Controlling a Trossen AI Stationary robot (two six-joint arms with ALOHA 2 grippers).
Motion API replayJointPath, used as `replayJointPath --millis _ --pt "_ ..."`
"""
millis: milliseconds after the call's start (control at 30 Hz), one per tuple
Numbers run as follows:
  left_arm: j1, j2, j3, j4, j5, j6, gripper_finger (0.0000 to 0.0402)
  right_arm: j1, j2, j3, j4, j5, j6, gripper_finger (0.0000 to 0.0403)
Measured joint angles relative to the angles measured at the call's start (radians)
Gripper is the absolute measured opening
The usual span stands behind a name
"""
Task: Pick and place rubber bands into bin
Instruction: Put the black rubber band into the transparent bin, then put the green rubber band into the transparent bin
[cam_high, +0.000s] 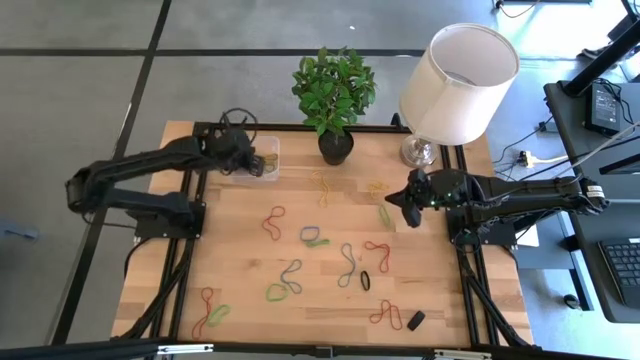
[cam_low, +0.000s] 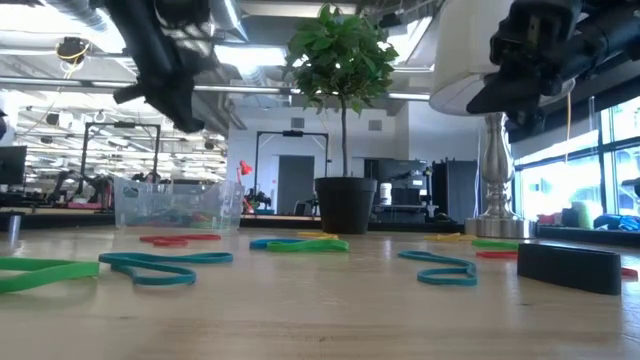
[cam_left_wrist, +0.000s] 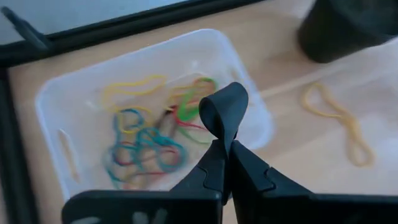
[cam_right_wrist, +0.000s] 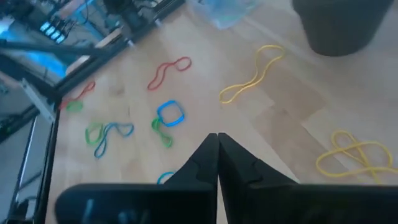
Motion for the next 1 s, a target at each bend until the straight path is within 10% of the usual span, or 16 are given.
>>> replayJointPath --millis 400,1000 --pt "0.381 0.246 0.000 0.003 0.136 0.381 0.0023 0.000 0.000 0.000 0.000 0.067 0.174 0.0011" --pt "0.461 0.325 0.000 -0.022 0.141 0.433 0.0137 0.000 0.000 0.000 0.000 0.105 0.201 0.0012"
